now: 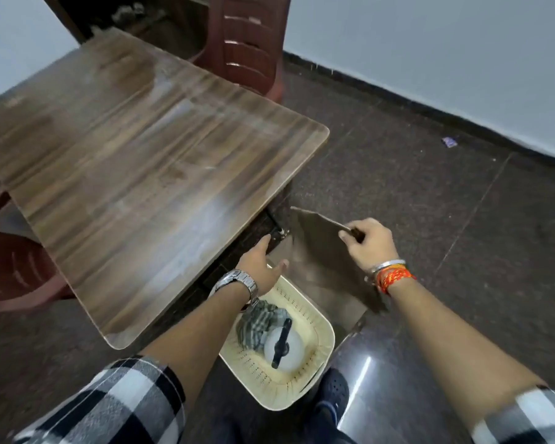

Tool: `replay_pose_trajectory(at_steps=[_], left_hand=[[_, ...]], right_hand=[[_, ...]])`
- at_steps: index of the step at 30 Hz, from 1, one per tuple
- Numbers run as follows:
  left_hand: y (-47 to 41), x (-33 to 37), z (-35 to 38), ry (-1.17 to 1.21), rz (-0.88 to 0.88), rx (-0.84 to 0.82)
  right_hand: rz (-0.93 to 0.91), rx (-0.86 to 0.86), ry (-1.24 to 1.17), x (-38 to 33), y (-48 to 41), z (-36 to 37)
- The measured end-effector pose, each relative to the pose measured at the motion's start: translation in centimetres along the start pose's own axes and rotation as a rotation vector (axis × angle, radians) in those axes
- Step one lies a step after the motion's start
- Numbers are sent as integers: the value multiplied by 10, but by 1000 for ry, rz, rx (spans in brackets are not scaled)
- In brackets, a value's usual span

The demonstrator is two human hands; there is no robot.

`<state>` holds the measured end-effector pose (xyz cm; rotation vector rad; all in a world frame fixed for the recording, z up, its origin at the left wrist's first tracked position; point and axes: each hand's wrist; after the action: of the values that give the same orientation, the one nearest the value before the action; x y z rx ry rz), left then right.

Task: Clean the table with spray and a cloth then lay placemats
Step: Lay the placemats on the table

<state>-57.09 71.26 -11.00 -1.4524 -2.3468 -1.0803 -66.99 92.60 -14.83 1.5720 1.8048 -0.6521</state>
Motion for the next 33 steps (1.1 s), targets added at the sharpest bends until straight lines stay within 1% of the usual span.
replay_pose_trajectory(at_steps=[2, 4, 6, 8, 11, 13, 16, 19, 22, 24, 25, 27, 30, 33], left_hand=[[8, 2, -24, 76, 3, 91], [14, 1, -53, 187, -32, 179], [22, -10, -89, 325, -84, 265], [29, -27, -125, 479, -153, 349], [47, -70, -181, 695, -218, 440], [58, -99, -210, 805, -278, 493], [79, -154, -253, 944, -304, 558], [106, -215, -289, 992, -331, 549], [127, -278, -318, 1040, -375, 619], [135, -302, -338, 1188, -375, 636], [135, -312, -348, 1279, -344, 624], [132, -323, -364, 1384, -314, 599], [114, -334, -376, 1514, -272, 562], [100, -335, -387, 1627, -215, 528]], right_hand=[[-188, -31, -2, -58, -2, -22], [-339, -77, -18, -117, -3, -39], [-463, -167, -19, -176, 4, -48], [-560, -242, -21, -228, 14, -54], [-668, -278, -70, -297, 39, -44], [-718, -286, -101, -330, 56, -29], [-756, -289, -166, -377, 83, 10], [-759, -273, -225, -417, 105, 54], [-709, -142, -244, -448, 115, 96], [-670, -82, -153, -463, 115, 116], [-664, -63, -109, -470, 114, 126], [-655, -29, -71, -483, 109, 143], [-603, -4, -132, -497, 91, 167], [-555, -47, -179, -506, 65, 189]])
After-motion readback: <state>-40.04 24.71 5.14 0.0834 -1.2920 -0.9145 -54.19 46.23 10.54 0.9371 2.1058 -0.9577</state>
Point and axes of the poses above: each hand's wrist, its own y-axis away from the middle knuckle, its own z-axis out of the palm, x = y × z
